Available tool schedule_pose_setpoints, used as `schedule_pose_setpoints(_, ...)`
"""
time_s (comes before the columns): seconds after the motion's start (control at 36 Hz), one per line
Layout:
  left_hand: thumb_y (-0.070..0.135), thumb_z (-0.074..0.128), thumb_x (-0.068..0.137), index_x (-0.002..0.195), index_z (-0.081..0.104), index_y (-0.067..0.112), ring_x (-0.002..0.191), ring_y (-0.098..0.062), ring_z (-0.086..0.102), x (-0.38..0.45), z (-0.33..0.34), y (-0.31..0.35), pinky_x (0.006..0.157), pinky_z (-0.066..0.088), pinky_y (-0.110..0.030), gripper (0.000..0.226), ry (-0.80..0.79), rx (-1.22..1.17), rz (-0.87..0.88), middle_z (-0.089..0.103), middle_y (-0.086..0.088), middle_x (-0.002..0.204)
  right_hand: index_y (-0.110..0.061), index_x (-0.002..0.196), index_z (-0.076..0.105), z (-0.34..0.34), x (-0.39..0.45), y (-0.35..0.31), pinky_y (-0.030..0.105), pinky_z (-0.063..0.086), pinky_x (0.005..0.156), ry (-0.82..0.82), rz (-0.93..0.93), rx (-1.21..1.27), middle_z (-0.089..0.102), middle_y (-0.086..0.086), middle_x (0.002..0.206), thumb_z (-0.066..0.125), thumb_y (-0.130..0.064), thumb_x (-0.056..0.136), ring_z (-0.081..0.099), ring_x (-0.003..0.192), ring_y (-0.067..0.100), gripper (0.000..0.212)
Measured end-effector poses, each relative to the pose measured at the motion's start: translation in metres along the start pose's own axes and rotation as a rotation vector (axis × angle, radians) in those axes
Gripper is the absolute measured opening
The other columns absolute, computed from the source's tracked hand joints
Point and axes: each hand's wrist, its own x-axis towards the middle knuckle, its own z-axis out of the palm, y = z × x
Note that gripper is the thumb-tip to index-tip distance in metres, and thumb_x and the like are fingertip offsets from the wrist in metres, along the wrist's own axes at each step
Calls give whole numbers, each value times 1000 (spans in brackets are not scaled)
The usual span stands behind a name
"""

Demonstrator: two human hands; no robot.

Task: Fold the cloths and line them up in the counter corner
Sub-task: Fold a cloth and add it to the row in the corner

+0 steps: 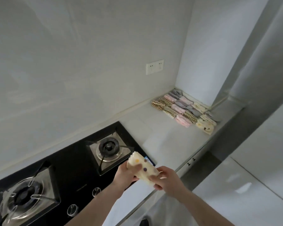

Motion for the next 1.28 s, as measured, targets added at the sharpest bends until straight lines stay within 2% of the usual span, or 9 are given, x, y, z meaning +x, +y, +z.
schedule_pose_setpoints(0.25, 15, 77, 87, 116, 65, 9, 93, -22, 70, 120, 78, 37, 63, 57, -25, 32, 9, -30, -123, 73, -11, 107, -12, 106, 67, -131, 64, 4, 33, 56, 69, 188, 131, -110, 71, 7, 91, 74, -18, 90, 69, 64, 12, 19)
schedule_pose_setpoints(0.33, 16, 79, 85, 116, 65, 10, 98, -25, 71, 145, 98, 36, 72, 61, -31, 34, -4, -33, -178, 74, -11, 108, -13, 109, 68, -171, 80, 14, 27, 56, 65, 267, 159, -170, 72, 4, 93, 74, -19, 89, 68, 64, 8, 21)
schedule_pose_setpoints(0.56, 5, 68, 90, 119, 63, 15, 107, -26, 68, 204, 147, 59, 70, 61, -31, 31, -25, -10, -223, 71, -11, 116, -22, 122, 58, -259, 169, -9, 21, 50, 78, 318, 173, -308, 63, -4, 116, 69, -23, 93, 61, 101, 12, 30)
schedule_pose_setpoints(0.69, 0, 64, 90, 114, 62, 16, 105, -26, 68, 233, 172, 61, 73, 59, -31, 29, 20, -52, -223, 70, -11, 112, -18, 137, 52, -297, 232, -27, 36, 42, 109, 260, 189, -487, 55, 1, 137, 67, -29, 95, 53, 125, 19, 46)
schedule_pose_setpoints(0.81, -1, 59, 93, 113, 61, 16, 102, -24, 68, 260, 193, 61, 77, 58, -33, 26, 115, -75, -217, 70, -10, 110, -16, 149, 41, -324, 281, -36, 35, 35, 114, 187, 180, -593, 46, 1, 149, 60, -34, 98, 44, 138, 21, 57)
schedule_pose_setpoints(0.94, -2, 55, 96, 114, 59, 14, 97, -20, 67, 288, 215, 68, 69, 56, -28, 25, 208, -117, -210, 69, -10, 109, -15, 146, 45, -339, 321, -67, 18, 47, 97, 33, 62, -724, 50, -8, 139, 53, -21, 103, 54, 124, 18, 44)
schedule_pose_setpoints(1.03, -2, 57, 94, 123, 59, 10, 101, -24, 69, 303, 223, 66, 74, 58, -33, 32, 239, -129, -230, 70, -12, 111, -9, 139, 55, -338, 345, -67, 34, 49, 90, -14, 43, -851, 63, 8, 132, 47, -23, 103, 65, 110, 32, 40)
schedule_pose_setpoints(1.11, 0, 58, 93, 127, 58, 10, 103, -25, 69, 316, 229, 69, 76, 58, -34, 35, 260, -138, -244, 70, -12, 113, -14, 126, 67, -343, 378, -47, 33, 52, 83, 14, 77, -933, 73, 11, 110, 50, -36, 94, 69, 100, 31, 43)
schedule_pose_setpoints(1.28, 2, 57, 93, 131, 56, 12, 105, -25, 67, 347, 228, 88, 73, 57, -31, 39, 225, -129, -270, 68, -12, 117, -16, 117, 73, -346, 424, -6, 31, 54, 92, 47, 100, -1068, 72, 7, 116, 52, -33, 91, 66, 108, 25, 38)
